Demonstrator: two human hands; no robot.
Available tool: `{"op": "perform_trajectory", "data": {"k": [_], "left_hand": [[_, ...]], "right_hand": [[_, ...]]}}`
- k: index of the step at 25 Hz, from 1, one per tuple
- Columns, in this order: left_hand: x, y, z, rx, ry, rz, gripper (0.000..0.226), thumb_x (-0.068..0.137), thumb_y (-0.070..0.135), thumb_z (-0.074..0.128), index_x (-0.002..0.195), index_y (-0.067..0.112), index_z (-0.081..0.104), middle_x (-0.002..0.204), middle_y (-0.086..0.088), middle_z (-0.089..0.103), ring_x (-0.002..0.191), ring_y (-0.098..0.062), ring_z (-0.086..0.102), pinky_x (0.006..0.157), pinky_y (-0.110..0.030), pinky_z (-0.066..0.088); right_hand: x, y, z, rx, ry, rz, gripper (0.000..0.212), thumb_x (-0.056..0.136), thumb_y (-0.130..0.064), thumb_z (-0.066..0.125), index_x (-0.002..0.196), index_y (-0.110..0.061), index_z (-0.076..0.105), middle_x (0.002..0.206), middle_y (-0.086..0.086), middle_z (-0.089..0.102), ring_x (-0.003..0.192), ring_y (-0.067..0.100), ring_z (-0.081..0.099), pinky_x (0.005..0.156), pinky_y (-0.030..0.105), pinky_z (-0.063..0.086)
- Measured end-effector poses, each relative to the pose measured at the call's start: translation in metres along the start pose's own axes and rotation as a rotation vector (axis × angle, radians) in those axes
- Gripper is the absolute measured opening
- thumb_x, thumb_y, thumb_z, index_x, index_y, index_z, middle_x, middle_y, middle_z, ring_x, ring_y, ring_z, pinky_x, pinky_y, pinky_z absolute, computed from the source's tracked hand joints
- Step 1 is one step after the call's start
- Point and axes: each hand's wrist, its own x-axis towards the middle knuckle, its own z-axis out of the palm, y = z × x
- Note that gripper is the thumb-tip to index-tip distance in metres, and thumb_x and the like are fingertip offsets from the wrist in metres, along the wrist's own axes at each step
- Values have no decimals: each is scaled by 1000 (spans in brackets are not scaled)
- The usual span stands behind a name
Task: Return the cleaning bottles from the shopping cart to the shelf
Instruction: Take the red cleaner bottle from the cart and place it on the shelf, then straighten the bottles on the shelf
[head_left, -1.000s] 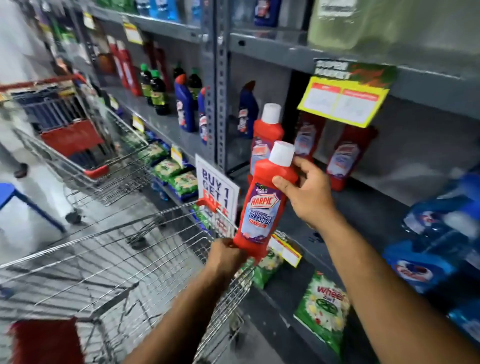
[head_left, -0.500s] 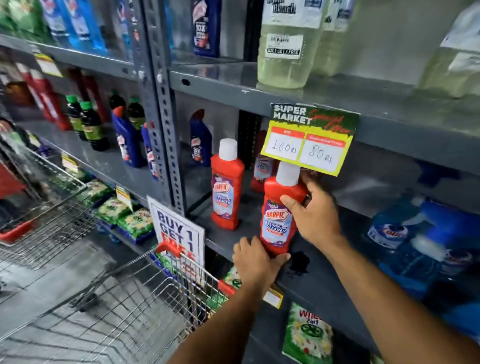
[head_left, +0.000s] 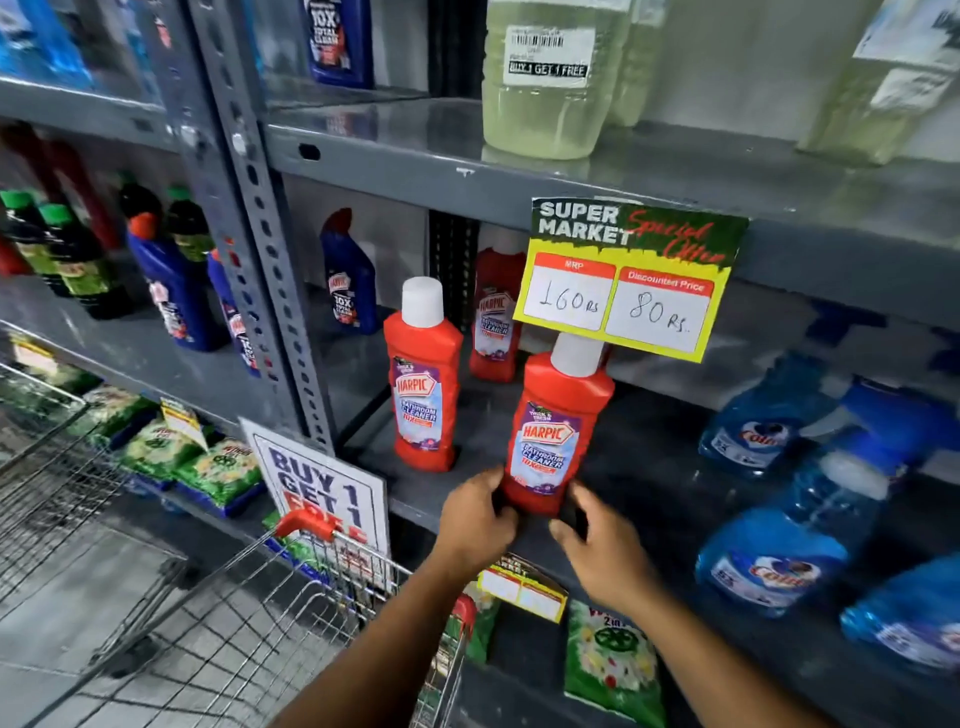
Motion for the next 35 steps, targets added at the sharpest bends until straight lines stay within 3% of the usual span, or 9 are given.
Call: {"op": "perform_trajectory", "data": {"k": [7,12,15,18,22,25,28,31,35], "left_hand": [[-2,-6,1,38,16,134,58,71,7,45,126,21,57,114,-5,71,103,-30,63,89,-35,52],[-10,-5,6,-22,90,69,58,67,7,46,124,11,54,118,-12,66,111,-33,58,97,-43,48],[-56,11,36,26,214,135,60,71,9,47,131,3,50,138,-11,51,134,-29,40,114,-39,31],[-81,66,81,-85,-141,298,69,79,16,38,146,7,27,152,4,20,145,-15,16,118,-17,9],[-65,127,127,-192,-475,136,76,86,2,40,150,9,0,157,0,13,146,-16,15,110,-9,8],[-59,136,134,-190,-492,102,80,82,-2,40,151,15,3,149,2,33,136,-15,36,106,-9,25],[-58,137,137,-187,-452,108,79,79,-8,41,150,15,14,137,11,36,128,-5,36,86,14,16],[-65,146,135,-181,-448,129,77,79,-12,42,147,17,18,128,14,36,118,-4,39,75,17,18],[-82,141,143,-150,-286,25,78,82,-5,48,149,10,12,146,2,36,133,-13,37,108,-13,26]], "right_hand": [[3,-9,17,-65,217,40,34,86,-28,62,119,-19,57,117,6,71,104,29,66,83,37,54],[-21,-15,8,48,240,10,54,85,-28,63,135,-15,48,131,8,59,120,25,56,100,28,43],[-82,18,-6,85,576,-30,49,80,-36,58,124,-13,55,116,4,56,111,21,53,100,29,39],[-114,77,-43,65,832,193,68,70,-34,55,128,0,43,124,21,48,118,37,43,106,32,28],[-102,98,-93,165,415,320,71,72,-9,56,139,-14,33,139,11,51,131,29,47,108,36,36],[-98,91,-98,101,315,313,81,76,-4,54,147,-15,18,146,8,44,134,27,43,106,31,35],[-96,99,-97,90,257,343,87,79,-11,52,150,-17,3,153,10,36,136,28,40,110,34,36],[-98,100,-102,111,255,324,89,78,-15,51,150,-20,1,153,9,37,135,27,41,108,33,38],[-136,105,-109,291,391,199,75,78,-14,53,147,-18,23,142,1,47,130,9,47,107,20,35]]}}
